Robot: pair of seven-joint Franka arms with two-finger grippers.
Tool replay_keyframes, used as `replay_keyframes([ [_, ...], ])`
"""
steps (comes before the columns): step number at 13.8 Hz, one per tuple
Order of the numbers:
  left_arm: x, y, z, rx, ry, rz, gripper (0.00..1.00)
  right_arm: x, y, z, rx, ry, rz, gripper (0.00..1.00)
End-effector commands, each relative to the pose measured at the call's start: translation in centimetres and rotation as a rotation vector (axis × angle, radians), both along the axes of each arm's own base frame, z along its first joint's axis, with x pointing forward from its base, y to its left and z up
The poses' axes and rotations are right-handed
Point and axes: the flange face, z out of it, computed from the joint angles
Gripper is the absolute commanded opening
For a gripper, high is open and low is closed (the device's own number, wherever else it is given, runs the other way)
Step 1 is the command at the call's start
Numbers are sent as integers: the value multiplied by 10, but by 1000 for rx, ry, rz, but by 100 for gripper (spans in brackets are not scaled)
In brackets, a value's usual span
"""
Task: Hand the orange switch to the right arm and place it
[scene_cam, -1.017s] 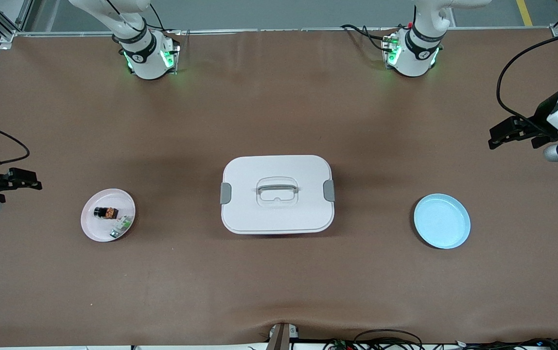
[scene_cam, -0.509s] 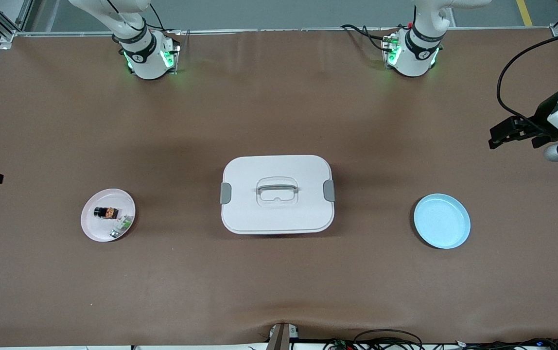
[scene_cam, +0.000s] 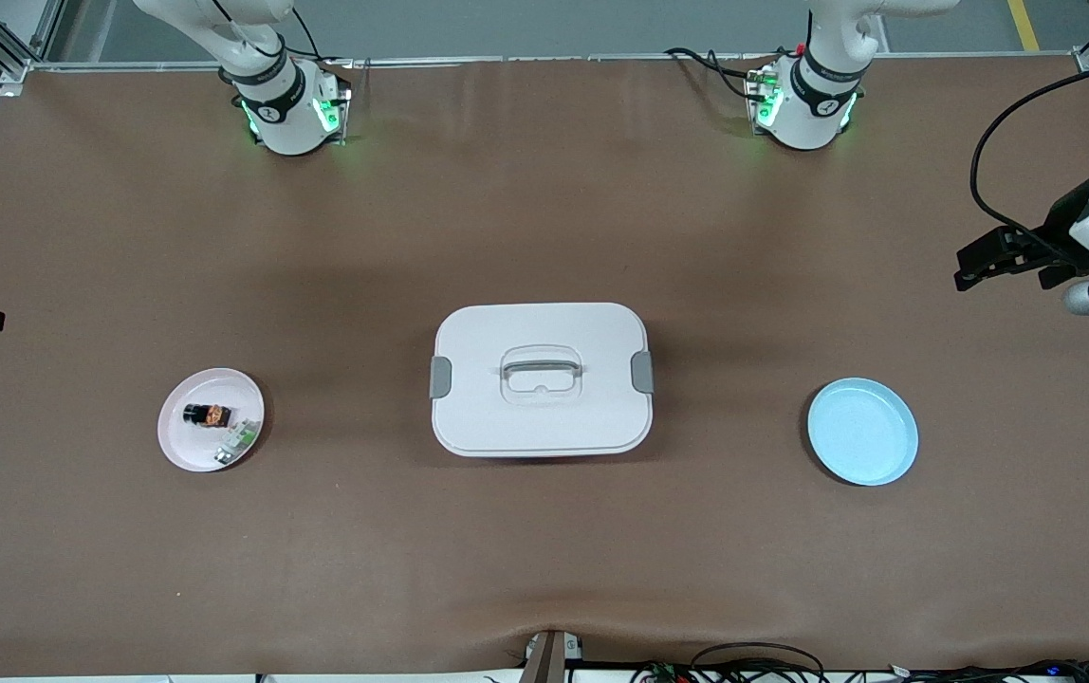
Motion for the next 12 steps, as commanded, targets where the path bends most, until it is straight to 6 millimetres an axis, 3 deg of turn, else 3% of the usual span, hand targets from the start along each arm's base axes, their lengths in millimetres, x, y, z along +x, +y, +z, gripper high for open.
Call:
replay_keyframes([
  [1, 1, 1, 5, 10, 7, 1, 100, -15, 4, 12, 18, 28, -2, 100],
  [3, 1, 1, 5, 12, 7, 2, 100, -29, 4, 20, 28, 57, -6, 100],
  [8, 1, 1, 5, 14, 7, 2, 100, -51, 7, 6, 41, 102, -3, 100],
  [12, 1, 1, 5, 14, 7, 1, 100, -55, 18, 9, 37, 88, 15, 100],
])
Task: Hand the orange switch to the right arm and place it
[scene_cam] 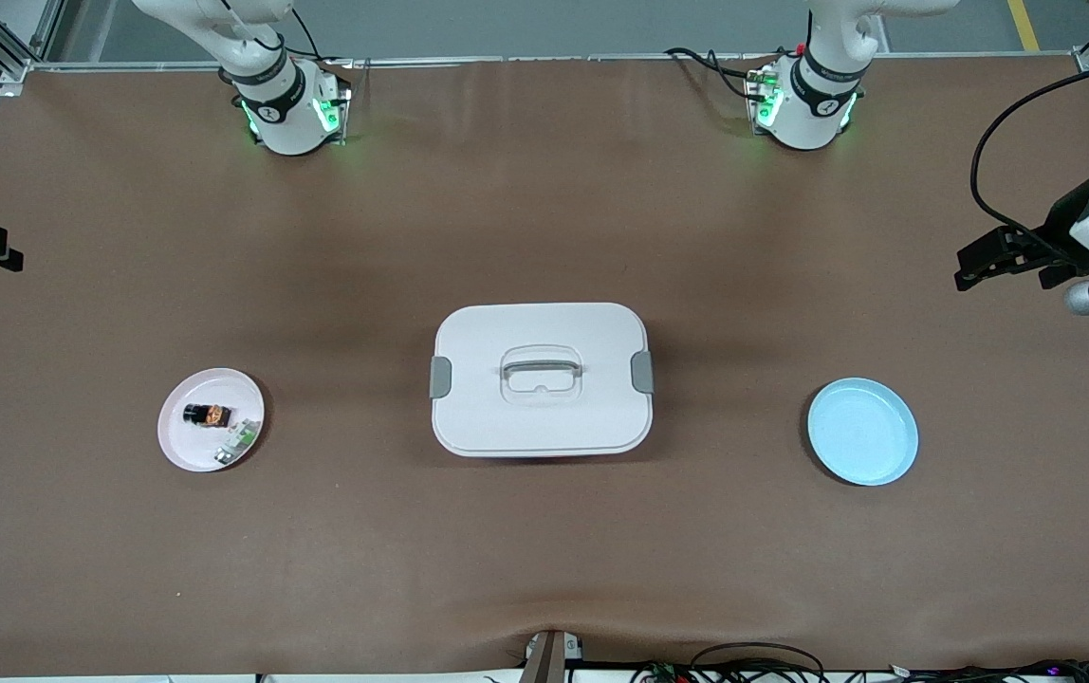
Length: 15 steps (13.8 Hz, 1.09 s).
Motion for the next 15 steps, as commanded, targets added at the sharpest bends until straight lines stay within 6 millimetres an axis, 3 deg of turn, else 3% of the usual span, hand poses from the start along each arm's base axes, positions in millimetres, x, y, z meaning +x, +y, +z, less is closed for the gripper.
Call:
replay_keyframes([
  [1, 1, 1, 5, 13, 6, 0, 100, -14, 2, 2, 8, -22, -5, 100],
  [4, 1, 1, 4, 14, 8, 0, 100, -28, -1, -6, 9, -62, -11, 100],
  [8, 1, 1, 4, 14, 8, 0, 100, -30, 3, -1, 10, -66, -5, 100],
  [12, 1, 1, 4, 14, 8, 0, 100, -35, 20, 28, -1, -112, 17, 100],
  [15, 1, 2, 3, 14, 9, 2, 100, -39, 20, 31, 11, -92, 10, 100],
])
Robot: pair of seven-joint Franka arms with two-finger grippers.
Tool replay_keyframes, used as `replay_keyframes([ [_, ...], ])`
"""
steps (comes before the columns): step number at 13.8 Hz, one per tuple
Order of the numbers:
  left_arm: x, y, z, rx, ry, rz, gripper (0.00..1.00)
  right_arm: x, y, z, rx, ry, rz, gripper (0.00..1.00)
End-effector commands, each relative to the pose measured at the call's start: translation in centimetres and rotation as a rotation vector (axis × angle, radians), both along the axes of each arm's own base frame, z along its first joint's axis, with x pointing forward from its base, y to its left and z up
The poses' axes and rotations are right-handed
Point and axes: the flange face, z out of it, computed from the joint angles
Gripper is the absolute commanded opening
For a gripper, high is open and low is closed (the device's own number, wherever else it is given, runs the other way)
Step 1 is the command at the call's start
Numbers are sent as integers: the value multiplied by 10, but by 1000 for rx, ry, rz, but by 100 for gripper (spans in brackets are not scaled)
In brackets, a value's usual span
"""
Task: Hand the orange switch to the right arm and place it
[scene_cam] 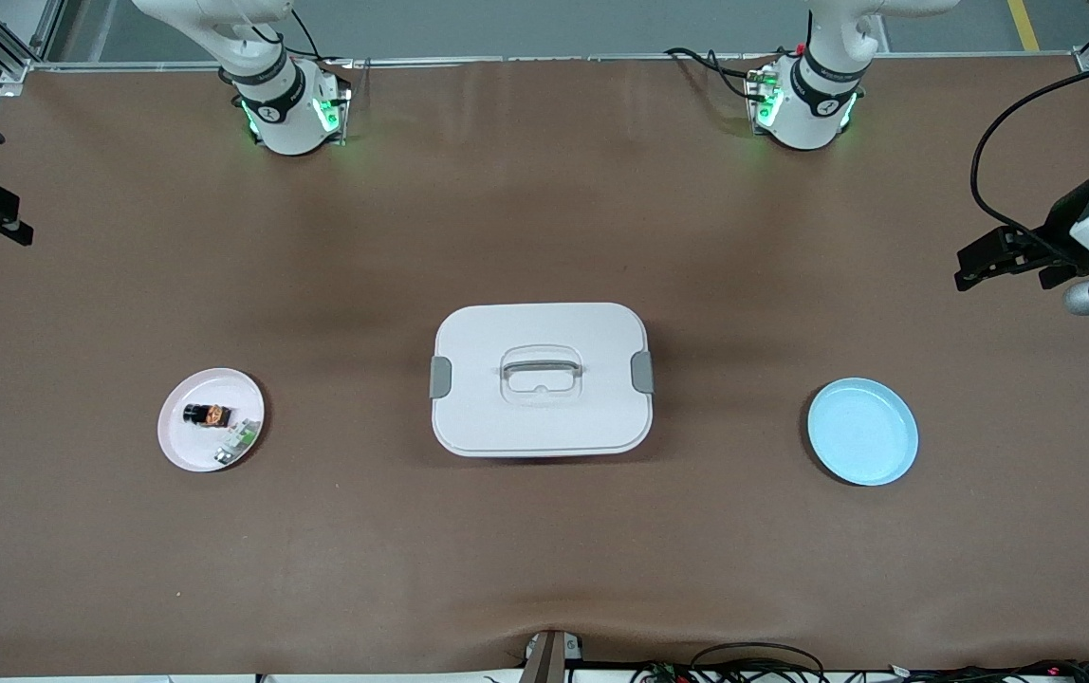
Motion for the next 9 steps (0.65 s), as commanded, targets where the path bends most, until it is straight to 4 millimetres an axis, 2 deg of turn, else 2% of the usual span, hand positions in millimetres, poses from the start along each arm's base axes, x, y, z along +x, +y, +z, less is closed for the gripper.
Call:
replay_keyframes([
  [1, 1, 1, 3, 14, 9, 1, 100, -7, -1, 5, 12, 16, -19, 100],
  [4, 1, 1, 3, 14, 9, 1, 100, -8, 0, 4, 11, 31, -92, 100],
  [5, 1, 1, 3, 14, 9, 1, 100, -8, 5, 3, 10, 44, -127, 100],
  [6, 1, 1, 3, 14, 9, 1, 100, -8, 14, 10, -3, 34, -113, 100],
  [7, 1, 1, 4, 13, 8, 1, 100, -7, 10, 16, -5, 19, -118, 100],
  [9, 1, 1, 4, 13, 8, 0, 100, -7, 4, 17, 9, 18, -130, 100],
])
